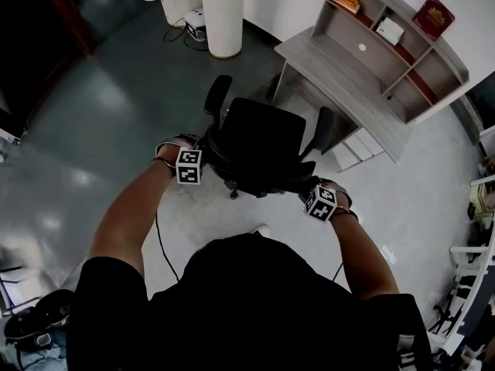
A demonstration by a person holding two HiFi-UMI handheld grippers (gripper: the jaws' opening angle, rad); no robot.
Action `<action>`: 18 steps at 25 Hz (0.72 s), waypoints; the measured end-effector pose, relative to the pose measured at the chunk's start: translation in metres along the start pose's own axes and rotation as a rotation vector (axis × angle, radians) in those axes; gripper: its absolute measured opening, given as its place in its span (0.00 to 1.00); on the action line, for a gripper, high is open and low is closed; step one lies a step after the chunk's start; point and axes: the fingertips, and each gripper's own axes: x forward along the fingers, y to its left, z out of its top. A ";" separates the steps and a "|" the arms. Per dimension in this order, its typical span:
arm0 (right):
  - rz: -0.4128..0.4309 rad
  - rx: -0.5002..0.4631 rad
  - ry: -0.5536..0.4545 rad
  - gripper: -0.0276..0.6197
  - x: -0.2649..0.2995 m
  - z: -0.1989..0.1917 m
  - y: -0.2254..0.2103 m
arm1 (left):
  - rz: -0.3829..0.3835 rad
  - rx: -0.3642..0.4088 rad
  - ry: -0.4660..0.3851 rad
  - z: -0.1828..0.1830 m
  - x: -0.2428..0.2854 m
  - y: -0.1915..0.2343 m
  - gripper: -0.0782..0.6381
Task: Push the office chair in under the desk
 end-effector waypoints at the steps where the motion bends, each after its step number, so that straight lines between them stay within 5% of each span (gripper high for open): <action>1: 0.001 0.000 0.000 0.28 0.001 0.000 0.001 | 0.001 0.003 0.000 0.000 0.001 0.000 0.46; 18: -0.027 0.070 0.022 0.27 0.004 0.028 0.012 | 0.011 0.076 -0.049 -0.022 -0.003 0.014 0.45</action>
